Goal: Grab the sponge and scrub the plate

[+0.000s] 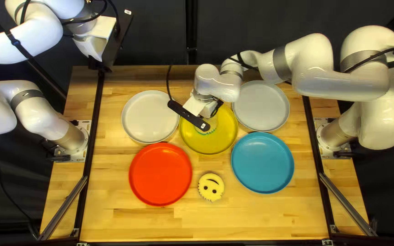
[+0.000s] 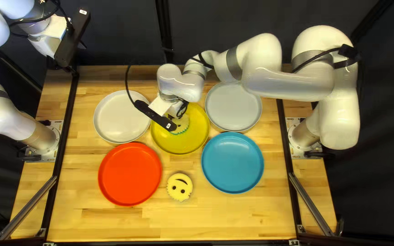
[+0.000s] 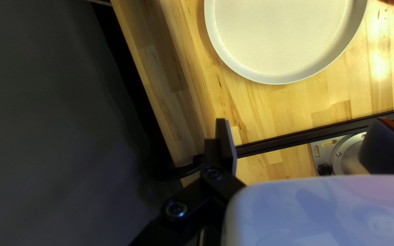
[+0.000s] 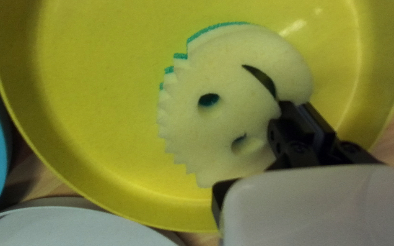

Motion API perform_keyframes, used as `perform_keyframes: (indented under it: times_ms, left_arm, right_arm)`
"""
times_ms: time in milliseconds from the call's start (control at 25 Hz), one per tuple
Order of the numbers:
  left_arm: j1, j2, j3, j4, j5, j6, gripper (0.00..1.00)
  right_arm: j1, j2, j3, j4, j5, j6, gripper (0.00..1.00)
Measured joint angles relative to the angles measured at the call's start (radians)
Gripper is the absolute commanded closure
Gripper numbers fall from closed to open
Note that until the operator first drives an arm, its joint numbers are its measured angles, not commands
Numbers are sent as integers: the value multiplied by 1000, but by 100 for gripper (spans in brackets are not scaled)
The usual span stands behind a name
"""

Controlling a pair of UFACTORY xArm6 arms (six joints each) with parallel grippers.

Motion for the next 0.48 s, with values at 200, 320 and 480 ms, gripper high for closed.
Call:
perform_keyframes:
  times_ms: [200, 320, 480]
  left_arm:
    - [0, 0, 0, 0, 0, 0, 0]
    - [0, 0, 0, 0, 0, 0, 0]
    - [0, 0, 0, 0, 0, 0, 0]
  right_arm:
    - [0, -48, 53, -1, -4, 31, 100]
    - [7, -40, 38, 3, -3, 44, 100]
    - [25, 10, -38, 6, 2, 57, 100]
